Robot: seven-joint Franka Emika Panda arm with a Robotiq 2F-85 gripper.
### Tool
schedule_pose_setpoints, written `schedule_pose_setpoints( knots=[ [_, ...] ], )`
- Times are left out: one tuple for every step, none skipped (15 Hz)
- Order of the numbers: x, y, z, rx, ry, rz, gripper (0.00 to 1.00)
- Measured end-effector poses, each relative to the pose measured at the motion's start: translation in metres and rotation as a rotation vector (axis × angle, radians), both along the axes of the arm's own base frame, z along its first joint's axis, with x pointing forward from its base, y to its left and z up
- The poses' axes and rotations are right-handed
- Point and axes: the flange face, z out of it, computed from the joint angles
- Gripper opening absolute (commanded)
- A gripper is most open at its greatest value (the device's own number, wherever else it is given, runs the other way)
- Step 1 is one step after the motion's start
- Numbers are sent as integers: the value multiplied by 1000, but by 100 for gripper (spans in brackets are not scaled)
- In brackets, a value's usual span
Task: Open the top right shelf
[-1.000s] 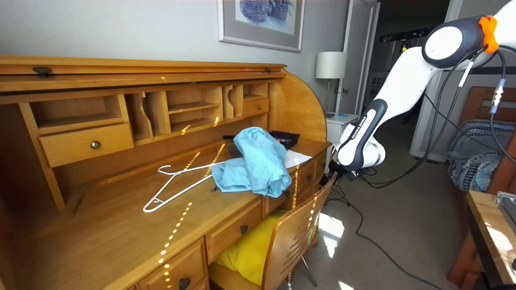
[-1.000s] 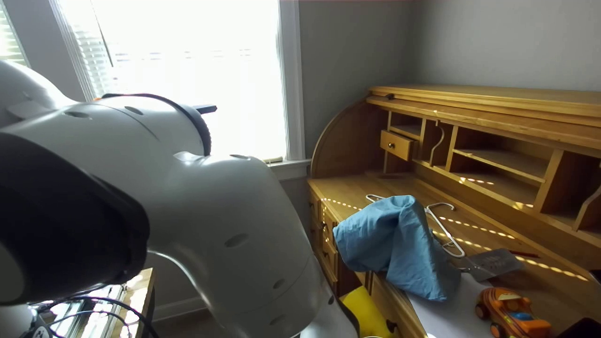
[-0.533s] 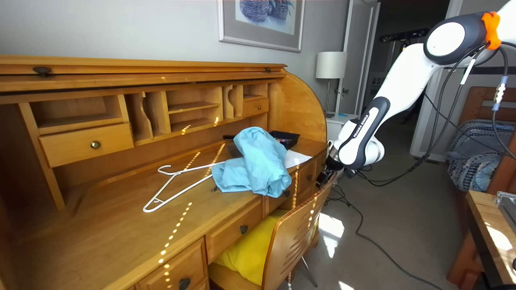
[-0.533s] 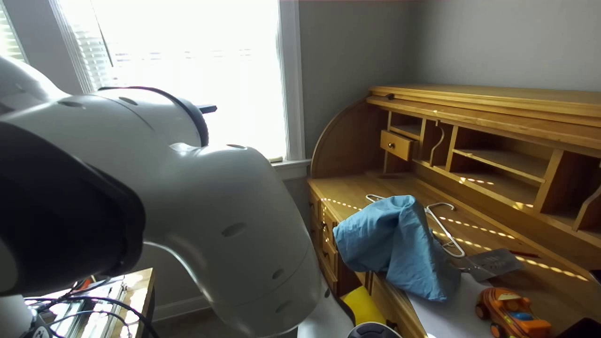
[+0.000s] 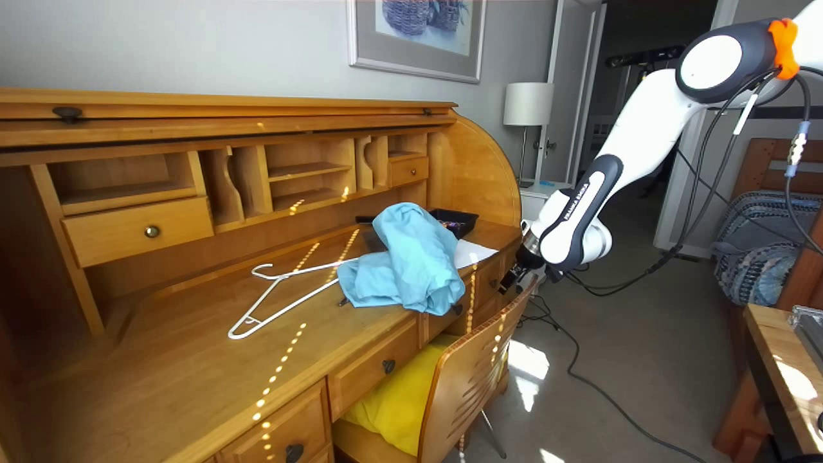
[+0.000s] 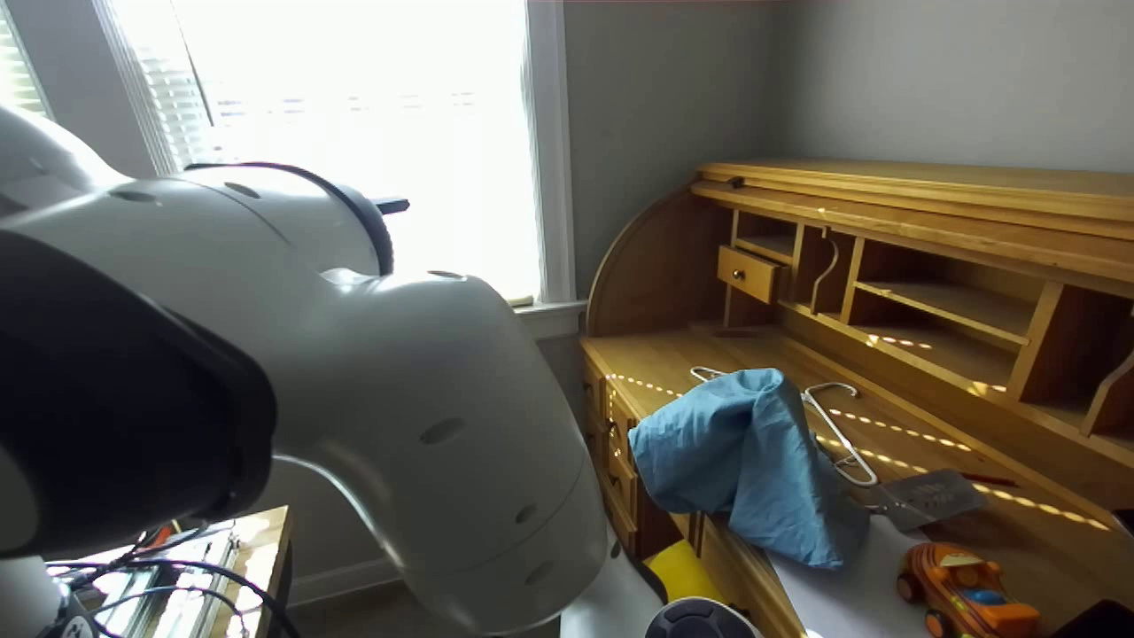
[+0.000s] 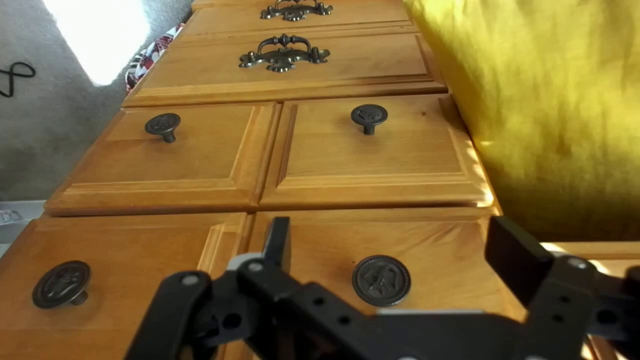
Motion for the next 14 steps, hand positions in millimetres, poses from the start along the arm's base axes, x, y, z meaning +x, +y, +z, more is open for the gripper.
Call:
schedule_pose_setpoints(
  knots=[
    [0,0,0,0,0,0,100],
    [0,0,0,0,0,0,100],
    [0,0,0,-2,2,-2,100],
    [-1,-1,0,-3,1,-5,100],
    [0,-2,0,-7,-3,-5,100],
    [0,-3,1,-12,-8,-5,100],
    [1,-3,1,-15,-15,-5,100],
    [3,-3,1,-18,-22,-4,100],
    [5,-3,0,-19,-26,-4,100],
    [7,-2,0,-20,-29,-4,100],
    [9,-1,-1,-22,-31,-4,100],
    [11,0,-3,-24,-34,-4,96],
    [13,2,-5,-24,-35,-4,90],
    [16,4,-6,-24,-37,-4,83]
  ],
)
